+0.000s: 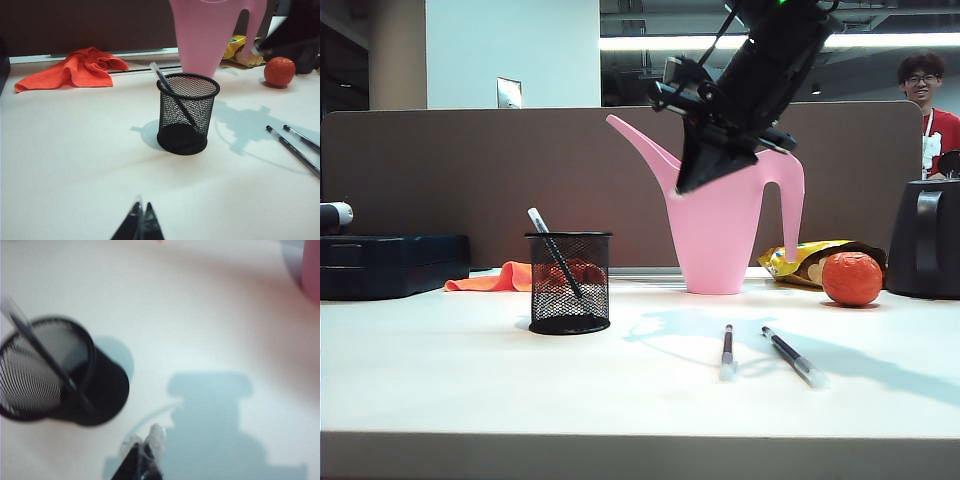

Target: Pick up a few water-based pens and put them in the pen basket.

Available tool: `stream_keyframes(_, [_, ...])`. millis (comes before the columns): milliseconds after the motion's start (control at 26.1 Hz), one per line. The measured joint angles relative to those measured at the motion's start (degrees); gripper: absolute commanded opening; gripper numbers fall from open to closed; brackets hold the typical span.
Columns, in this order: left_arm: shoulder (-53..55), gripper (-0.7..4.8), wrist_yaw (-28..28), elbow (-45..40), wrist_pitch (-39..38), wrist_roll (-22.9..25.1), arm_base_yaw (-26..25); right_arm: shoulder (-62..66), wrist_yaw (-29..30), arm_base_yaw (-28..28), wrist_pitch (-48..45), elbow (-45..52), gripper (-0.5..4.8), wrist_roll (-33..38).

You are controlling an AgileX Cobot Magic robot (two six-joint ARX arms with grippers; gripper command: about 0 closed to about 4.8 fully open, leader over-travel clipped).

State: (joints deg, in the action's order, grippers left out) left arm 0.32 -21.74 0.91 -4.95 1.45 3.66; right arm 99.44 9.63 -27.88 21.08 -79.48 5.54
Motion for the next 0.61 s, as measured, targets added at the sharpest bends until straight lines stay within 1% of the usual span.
stream_keyframes(153, [0.00, -0.04, 0.02, 0.00, 0.00, 0.00, 0.00, 0.13, -1.27, -0.09, 10.01, 0.02, -0.04, 2.69])
stream_keyframes(191, [0.00, -0.04, 0.02, 0.00, -0.02, 0.00, 0.00, 0.13, -2.27, -0.07, 12.04, 0.02, -0.04, 3.06])
stream_keyframes(268, [0.00, -0.04, 0.02, 0.00, 0.00, 0.00, 0.00, 0.13, -6.08, 0.00, 16.98, 0.02, 0.01, 3.43])
stream_keyframes(306, [0.00, -0.04, 0.04, 0.00, 0.00, 0.00, 0.00, 0.13, -6.75, -0.02, 17.94, 0.02, 0.01, 3.43])
stream_keyframes(344, [0.00, -0.04, 0.02, 0.00, 0.00, 0.00, 0.00, 0.13, -7.37, -0.02, 18.95, 0.02, 0.25, 3.43])
stream_keyframes(421, [0.00, -0.04, 0.04, 0.00, 0.00, 0.00, 0.00, 0.13, -7.76, -0.02, 21.27, 0.09, 0.92, 3.43])
stream_keyframes(536, [0.00, -0.04, 0.04, 0.00, 0.00, 0.00, 0.00, 0.09, -7.87, -0.02, 22.40, 2.21, 0.95, 4.70])
stream_keyframes(612, [0.00, -0.04, 0.02, 0.00, 0.00, 0.00, 0.00, 0.09, -7.93, -0.02, 23.15, 4.44, 1.19, 5.16])
